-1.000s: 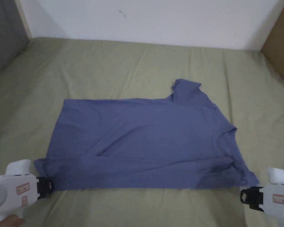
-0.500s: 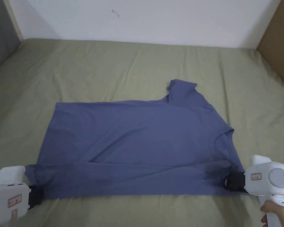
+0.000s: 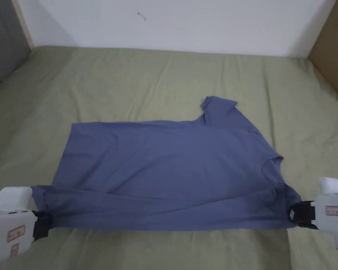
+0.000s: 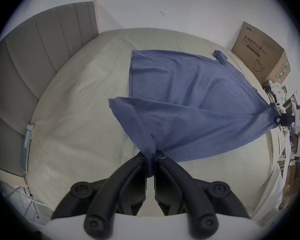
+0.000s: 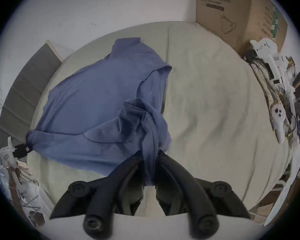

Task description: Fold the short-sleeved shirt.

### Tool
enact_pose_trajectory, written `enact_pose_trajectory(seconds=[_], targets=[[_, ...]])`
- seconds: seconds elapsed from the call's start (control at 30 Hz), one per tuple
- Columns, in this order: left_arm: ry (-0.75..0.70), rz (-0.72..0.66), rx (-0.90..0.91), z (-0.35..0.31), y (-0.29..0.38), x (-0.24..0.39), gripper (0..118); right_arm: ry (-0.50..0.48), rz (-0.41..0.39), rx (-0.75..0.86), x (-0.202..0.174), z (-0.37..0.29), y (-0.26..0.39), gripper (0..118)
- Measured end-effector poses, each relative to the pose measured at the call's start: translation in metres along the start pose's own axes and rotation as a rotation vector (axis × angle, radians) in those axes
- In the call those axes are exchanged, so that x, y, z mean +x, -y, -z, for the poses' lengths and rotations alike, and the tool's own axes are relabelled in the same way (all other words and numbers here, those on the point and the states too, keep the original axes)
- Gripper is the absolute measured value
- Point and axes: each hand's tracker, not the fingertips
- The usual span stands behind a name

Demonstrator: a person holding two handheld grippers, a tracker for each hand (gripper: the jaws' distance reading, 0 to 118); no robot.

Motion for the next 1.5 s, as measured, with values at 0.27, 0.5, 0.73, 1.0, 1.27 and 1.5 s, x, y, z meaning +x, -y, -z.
enact_pose_trajectory(seconds=[0.27,0.5,0.73,1.0,1.27,1.5], targets=[[0.013,0.060,-0.063,-0.026,0.039,-0.003,6,-0.005,0.026,-0.069,0.021,-0.028,0.073,11],[0.020,0.034,-0.123,-0.019,0.075,-0.007,30,-0.048,0.137,-0.100,0.037,-0.022,0.117,43],[-0.006,-0.014,-0.070,-0.032,0.067,-0.003,96,0.043,0.076,-0.021,0.025,-0.042,0.095,72],[0.070,-0.003,0.033,-0.040,0.025,0.028,4,-0.030,0.009,0.093,-0.016,-0.042,0.038,0],[0.070,-0.037,0.040,-0.011,-0.007,0.040,0,-0.092,0.072,0.068,-0.022,0.010,-0.008,0],[0.074,-0.008,0.049,0.016,-0.055,0.059,0,-0.027,0.046,0.069,-0.015,0.064,-0.123,82]])
